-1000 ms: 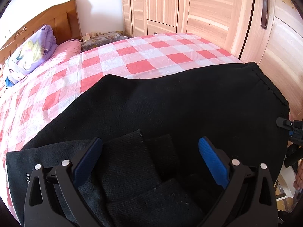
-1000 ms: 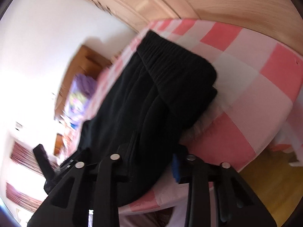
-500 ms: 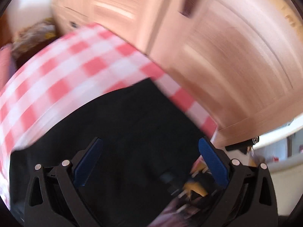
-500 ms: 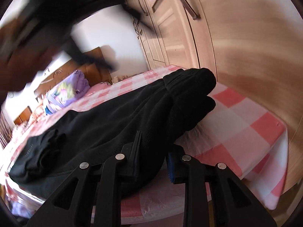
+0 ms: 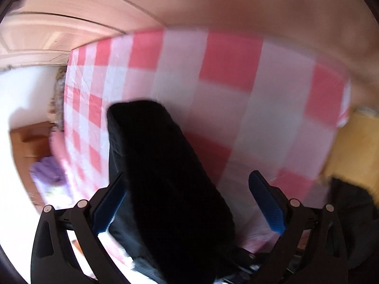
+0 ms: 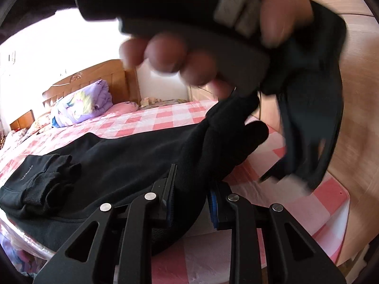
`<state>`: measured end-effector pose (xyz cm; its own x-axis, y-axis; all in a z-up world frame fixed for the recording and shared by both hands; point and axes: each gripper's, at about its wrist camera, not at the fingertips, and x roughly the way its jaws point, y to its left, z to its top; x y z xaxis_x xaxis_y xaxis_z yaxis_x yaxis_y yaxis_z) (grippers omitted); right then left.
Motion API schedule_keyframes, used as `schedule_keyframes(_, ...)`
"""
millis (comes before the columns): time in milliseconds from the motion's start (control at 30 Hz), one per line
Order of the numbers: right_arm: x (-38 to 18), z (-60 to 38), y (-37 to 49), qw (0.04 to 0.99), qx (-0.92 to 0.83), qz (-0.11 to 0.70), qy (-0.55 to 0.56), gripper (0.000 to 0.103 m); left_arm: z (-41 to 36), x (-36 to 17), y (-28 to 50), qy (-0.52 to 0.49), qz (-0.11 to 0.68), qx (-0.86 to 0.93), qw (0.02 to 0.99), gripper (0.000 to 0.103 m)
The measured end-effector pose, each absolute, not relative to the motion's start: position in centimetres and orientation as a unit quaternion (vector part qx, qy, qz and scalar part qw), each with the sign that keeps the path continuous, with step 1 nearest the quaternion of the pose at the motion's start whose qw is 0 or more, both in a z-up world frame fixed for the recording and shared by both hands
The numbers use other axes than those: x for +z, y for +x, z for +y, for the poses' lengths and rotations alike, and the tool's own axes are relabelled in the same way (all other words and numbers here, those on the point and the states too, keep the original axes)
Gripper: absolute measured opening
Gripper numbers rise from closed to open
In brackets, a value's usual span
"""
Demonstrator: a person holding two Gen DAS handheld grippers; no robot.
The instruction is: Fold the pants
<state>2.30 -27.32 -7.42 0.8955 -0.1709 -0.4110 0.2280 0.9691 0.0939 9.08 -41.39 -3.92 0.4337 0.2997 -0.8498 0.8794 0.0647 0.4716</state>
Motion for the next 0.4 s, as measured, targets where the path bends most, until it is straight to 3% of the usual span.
schedule_keyframes(67,-7.6,-27.2,2.2,0.971,-0.102,0.207,0.069,0.026,-40.9,-5.1,8.9,0.678,0.433,-0.223,0.551,0.1)
schedule_keyframes(100,-7.6,-27.4,1.5,0.97,-0.1,0.208,0.072,0.029,-40.6,-5.3,9.0,0.69,0.418,-0.215,0.55,0.085)
schedule_keyframes(133,-7.6,-27.7,1.3,0.97,-0.095,0.21,0.081,0.031,-40.3,-5.2,9.1,0.694,0.416,-0.217,0.546,0.061)
schedule_keyframes(167,-7.6,-27.9,1.0,0.969,-0.092,0.21,0.09,0.038,-40.0,-4.9,9.3,0.684,0.428,-0.23,0.544,0.054)
schedule_keyframes(200,-7.6,-28.2,0.6,0.969,-0.085,0.209,0.099,0.074,-39.6,-4.2,9.3,0.672,0.435,-0.254,0.544,0.041)
schedule_keyframes(233,-7.7,-28.5,-0.1,0.97,-0.08,0.204,0.109,0.097,-39.3,-3.7,9.4,0.669,0.429,-0.259,0.549,0.037)
schedule_keyframes(400,-8.8,-29.1,-1.8,0.962,-0.045,0.22,0.159,0.098,-35.9,0.7,10.0,0.637,0.401,-0.28,0.596,0.033)
